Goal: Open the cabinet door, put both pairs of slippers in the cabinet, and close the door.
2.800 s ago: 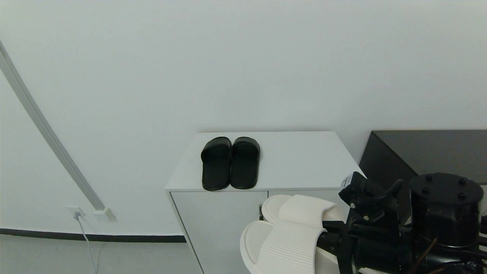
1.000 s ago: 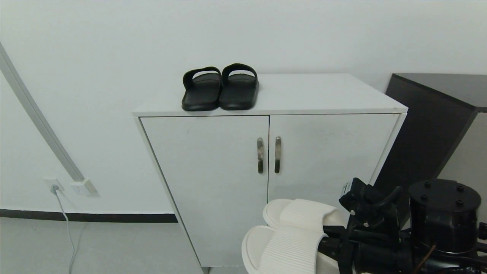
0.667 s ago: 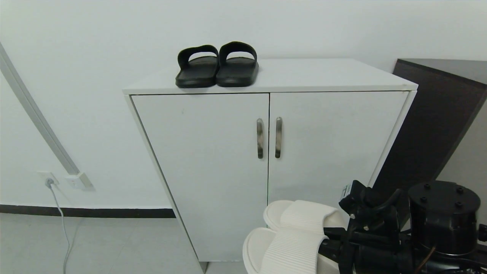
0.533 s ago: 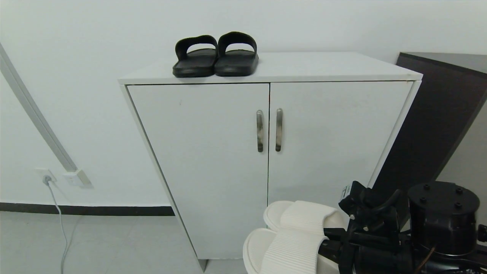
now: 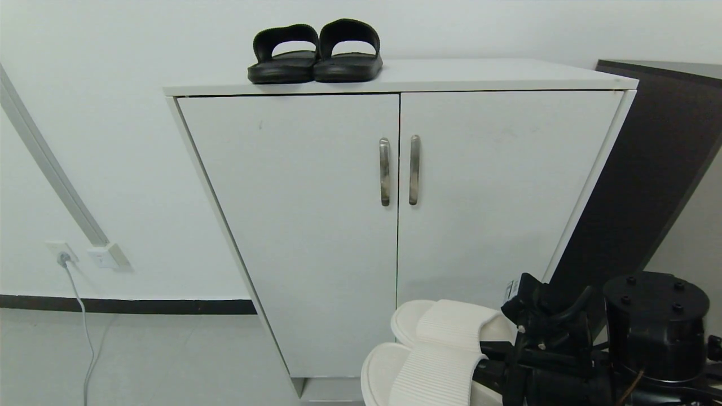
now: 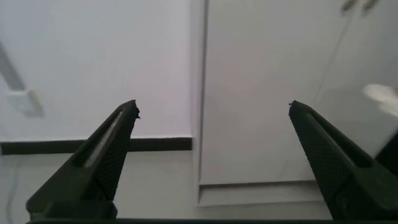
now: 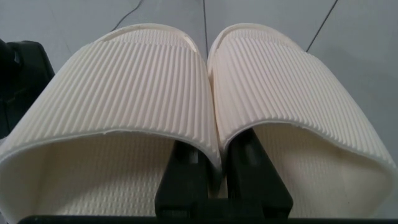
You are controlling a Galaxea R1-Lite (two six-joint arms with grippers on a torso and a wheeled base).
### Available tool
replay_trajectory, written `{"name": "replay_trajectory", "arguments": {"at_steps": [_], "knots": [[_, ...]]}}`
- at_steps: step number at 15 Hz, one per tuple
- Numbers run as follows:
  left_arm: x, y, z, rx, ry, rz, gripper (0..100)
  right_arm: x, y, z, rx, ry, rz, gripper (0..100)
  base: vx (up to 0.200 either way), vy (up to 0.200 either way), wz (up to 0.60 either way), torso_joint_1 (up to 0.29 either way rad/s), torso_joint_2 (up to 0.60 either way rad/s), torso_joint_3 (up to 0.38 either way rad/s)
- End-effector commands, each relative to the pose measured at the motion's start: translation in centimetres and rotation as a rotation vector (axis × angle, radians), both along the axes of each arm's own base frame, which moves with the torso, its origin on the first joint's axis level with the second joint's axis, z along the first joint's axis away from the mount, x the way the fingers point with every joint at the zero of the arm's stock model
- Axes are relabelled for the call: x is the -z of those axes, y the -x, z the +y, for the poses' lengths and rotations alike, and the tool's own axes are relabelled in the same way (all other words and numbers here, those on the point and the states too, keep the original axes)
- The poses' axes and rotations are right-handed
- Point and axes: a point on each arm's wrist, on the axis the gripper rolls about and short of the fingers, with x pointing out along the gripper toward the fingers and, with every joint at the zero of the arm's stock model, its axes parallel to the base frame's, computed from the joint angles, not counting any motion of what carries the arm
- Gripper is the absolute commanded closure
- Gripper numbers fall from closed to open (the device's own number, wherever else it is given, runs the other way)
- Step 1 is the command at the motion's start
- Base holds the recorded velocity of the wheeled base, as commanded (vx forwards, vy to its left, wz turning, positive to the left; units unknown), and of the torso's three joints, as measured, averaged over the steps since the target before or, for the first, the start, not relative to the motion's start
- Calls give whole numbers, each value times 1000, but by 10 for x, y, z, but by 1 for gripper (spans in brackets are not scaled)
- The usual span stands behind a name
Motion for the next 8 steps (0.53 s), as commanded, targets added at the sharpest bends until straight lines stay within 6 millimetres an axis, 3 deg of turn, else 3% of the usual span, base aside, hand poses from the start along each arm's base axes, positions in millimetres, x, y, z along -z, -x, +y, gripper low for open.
{"name": "replay_trajectory", "arguments": {"at_steps": [1,3,8], "knots": [[-22,-23,-3,137,13,95,0,1,0,0,-1,2,1,100,0,0,0,0,0,0],[-30,-32,-6,266,19,99,0,1,1,-1,-1,4,1,100,0,0,0,0,0,0],[-76,-77,-16,589,45,182,0,0,1,-1,-4,-2,-14,100,0,0,0,0,0,0]]}}
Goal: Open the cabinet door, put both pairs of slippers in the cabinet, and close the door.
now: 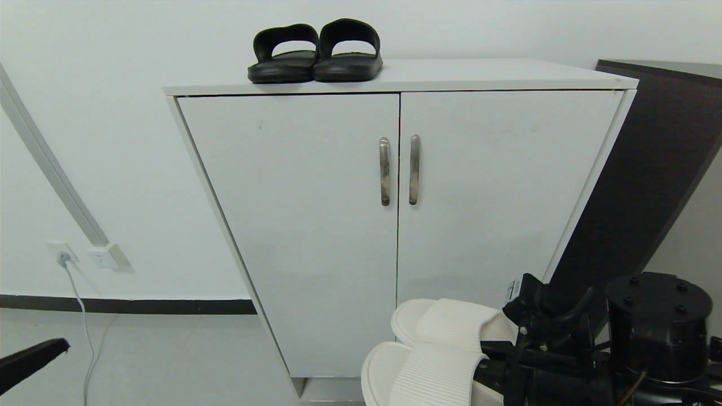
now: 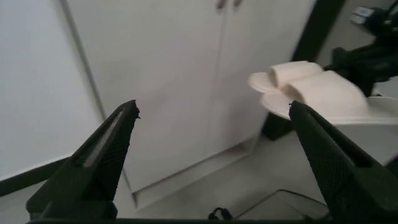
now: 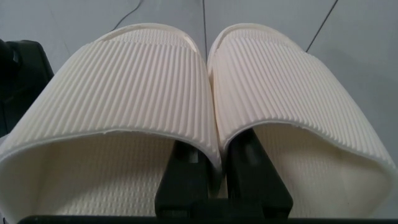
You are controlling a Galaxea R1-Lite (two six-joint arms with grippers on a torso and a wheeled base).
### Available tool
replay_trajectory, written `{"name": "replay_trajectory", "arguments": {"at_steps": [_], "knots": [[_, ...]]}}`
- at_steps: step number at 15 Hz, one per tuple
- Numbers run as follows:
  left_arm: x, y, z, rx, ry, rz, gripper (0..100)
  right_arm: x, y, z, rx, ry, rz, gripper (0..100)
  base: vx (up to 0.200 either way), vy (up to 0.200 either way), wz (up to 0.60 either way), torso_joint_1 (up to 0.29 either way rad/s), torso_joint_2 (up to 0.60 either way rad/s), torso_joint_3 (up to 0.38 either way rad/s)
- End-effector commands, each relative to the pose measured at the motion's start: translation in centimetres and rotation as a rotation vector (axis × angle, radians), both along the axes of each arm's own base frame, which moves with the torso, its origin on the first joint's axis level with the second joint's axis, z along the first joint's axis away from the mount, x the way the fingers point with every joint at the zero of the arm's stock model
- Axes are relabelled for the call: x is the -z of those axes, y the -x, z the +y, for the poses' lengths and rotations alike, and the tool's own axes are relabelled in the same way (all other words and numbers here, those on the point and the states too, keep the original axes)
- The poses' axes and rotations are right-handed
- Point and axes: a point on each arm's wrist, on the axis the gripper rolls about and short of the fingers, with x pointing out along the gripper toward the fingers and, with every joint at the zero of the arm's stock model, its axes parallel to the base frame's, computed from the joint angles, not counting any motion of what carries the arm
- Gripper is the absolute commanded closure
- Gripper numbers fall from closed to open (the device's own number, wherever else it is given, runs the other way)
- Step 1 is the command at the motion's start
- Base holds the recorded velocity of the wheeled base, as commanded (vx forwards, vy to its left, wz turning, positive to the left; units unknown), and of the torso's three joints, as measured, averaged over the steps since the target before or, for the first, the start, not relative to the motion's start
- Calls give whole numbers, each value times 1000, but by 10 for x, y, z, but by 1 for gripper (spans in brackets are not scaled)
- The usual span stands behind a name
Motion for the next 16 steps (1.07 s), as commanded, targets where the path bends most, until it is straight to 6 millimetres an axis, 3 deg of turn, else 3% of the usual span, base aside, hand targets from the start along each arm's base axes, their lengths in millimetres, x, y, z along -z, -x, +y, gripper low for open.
{"name": "replay_trajectory", "arguments": {"at_steps": [1,4,7,12,16], "knots": [[-21,-29,-10,162,8,71,0,1,0,0,-2,2,0,100,0,0,0,0,0,0],[-42,-57,-26,275,37,94,0,2,1,0,-3,13,-9,100,0,0,0,0,0,0],[-50,-87,-48,322,49,42,0,2,1,-1,-3,13,-9,100,0,0,0,0,0,0],[-69,-117,-119,490,114,87,0,4,0,0,-4,15,5,100,0,0,0,0,0,0],[-78,-148,-157,532,137,98,0,3,0,0,-1,4,-8,100,0,0,0,0,0,0]]}}
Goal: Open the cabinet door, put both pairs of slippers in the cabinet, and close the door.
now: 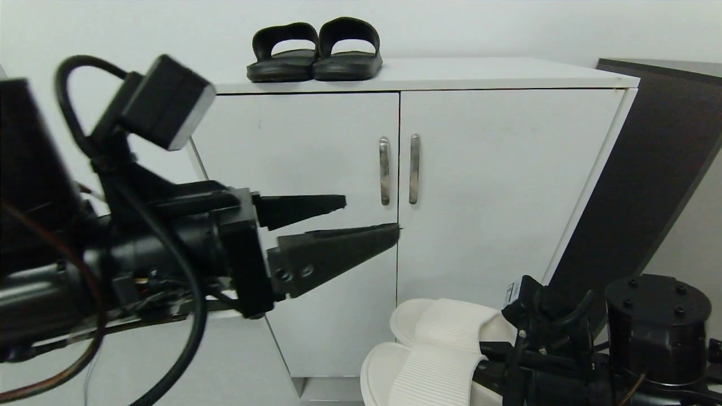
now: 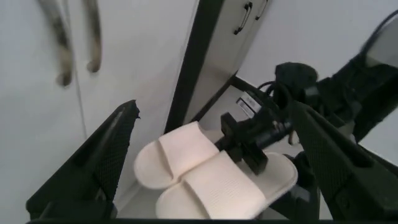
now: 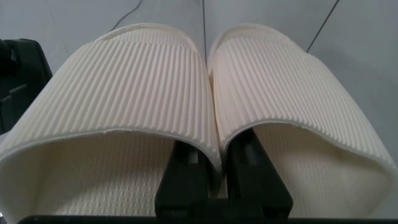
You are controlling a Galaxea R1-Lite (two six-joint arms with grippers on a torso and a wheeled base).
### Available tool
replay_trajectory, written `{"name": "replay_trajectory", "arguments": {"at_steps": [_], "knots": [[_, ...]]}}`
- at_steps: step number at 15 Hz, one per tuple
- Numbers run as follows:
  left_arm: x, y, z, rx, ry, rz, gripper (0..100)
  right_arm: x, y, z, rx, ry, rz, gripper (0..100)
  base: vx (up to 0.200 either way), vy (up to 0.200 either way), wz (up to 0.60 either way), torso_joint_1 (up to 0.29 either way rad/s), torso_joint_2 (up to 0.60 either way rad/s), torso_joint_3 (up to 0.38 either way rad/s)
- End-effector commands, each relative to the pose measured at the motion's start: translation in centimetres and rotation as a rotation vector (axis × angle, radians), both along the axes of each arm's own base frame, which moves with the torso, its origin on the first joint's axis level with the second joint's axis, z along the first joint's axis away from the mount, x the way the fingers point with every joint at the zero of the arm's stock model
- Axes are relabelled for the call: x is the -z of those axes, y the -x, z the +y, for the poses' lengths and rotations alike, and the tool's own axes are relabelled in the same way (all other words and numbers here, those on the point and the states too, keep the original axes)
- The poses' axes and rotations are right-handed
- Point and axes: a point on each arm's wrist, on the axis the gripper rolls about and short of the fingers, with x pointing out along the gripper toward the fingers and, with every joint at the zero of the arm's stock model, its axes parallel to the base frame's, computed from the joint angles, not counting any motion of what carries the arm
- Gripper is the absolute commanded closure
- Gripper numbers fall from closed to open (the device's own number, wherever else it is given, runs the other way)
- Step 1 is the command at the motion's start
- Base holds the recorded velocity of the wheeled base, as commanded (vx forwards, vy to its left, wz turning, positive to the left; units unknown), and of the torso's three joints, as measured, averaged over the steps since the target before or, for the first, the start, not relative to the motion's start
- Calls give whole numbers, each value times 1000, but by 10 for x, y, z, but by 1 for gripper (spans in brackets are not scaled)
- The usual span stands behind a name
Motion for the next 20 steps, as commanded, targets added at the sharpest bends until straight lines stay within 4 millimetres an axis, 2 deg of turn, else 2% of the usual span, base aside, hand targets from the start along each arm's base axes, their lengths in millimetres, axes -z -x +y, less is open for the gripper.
{"name": "replay_trajectory", "arguments": {"at_steps": [1,4,7,11,20], "knots": [[4,-25,-35,40,-18,40,0,1,0,0,-1,1,-1,100,0,0,0,0,0,0],[-5,-34,-49,56,22,69,0,3,1,3,-14,3,1,100,0,0,0,0,0,0],[-3,-56,-70,48,26,90,0,5,1,4,-14,4,3,100,0,0,0,0,0,0],[-2,-82,-90,-65,44,93,0,5,2,5,-19,5,2,100,0,0,0,0,0,0],[0,-108,-81,-232,51,88,0,6,2,5,-19,8,4,100,0,0,0,0,0,0]]}}
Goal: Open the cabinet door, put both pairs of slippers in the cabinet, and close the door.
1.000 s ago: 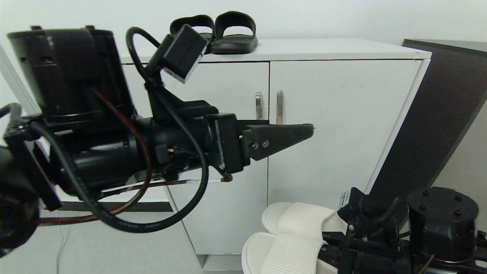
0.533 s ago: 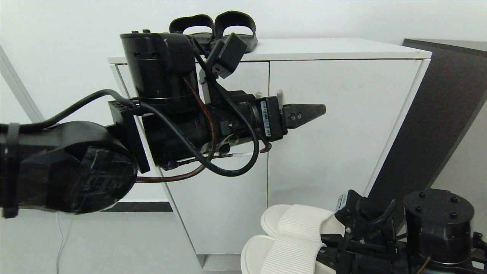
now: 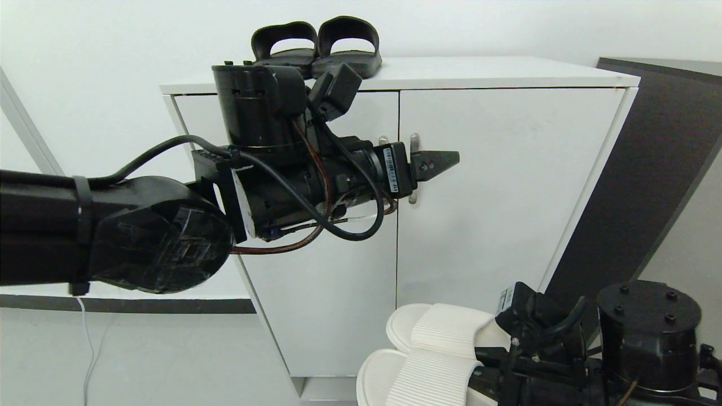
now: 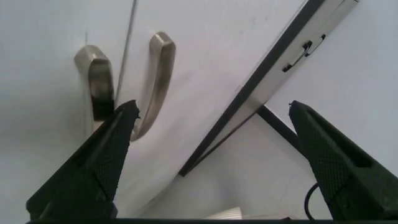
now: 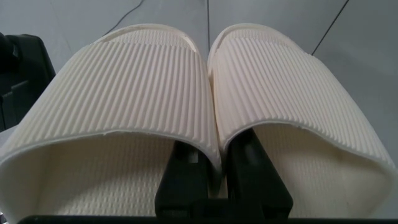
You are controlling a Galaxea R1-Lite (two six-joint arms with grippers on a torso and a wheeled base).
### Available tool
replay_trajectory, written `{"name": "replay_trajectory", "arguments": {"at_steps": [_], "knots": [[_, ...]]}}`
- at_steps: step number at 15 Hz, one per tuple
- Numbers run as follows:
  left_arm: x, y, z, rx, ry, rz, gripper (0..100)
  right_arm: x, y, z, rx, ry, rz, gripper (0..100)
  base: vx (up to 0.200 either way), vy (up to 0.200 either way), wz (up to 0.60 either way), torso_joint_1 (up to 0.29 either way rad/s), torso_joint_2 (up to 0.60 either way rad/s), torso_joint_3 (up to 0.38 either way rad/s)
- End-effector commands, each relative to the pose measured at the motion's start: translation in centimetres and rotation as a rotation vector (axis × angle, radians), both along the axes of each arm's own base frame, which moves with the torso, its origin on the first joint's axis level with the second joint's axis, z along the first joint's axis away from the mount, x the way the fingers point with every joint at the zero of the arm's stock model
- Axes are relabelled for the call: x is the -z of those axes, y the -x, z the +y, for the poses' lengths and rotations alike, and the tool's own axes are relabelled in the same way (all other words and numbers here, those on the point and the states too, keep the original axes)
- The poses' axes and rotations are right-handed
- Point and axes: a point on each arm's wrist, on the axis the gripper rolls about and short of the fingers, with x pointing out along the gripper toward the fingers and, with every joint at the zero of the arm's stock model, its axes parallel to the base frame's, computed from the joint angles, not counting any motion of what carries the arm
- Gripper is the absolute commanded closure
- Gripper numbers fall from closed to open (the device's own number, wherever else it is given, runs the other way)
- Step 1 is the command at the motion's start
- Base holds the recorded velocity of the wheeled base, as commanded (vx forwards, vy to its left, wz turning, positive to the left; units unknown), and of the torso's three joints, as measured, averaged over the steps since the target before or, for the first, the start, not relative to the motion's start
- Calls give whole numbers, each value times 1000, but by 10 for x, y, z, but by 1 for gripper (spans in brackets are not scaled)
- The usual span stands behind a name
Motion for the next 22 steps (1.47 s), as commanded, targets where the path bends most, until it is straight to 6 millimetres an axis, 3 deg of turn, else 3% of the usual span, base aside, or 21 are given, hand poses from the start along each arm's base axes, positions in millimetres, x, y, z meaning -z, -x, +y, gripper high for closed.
{"name": "replay_trajectory", "arguments": {"at_steps": [1,9,10,17,22], "knots": [[4,-10,-2,-28,-4,5,0,1,0,0,-3,3,3,100,0,0,0,0,0,0],[14,-37,-21,-72,-10,13,0,1,1,1,-7,3,5,100,0,0,0,0,0,0],[14,-37,-21,-72,-10,13,100,1,1,1,-7,3,5,100,0,0,0,0,0,0],[12,-26,-15,-67,-4,27,100,3,5,1,-23,8,11,100,0,0,0,0,0,0],[6,12,-4,-16,-9,32,100,2,23,-7,-167,-22,34,100,0,0,0,0,0,0]]}}
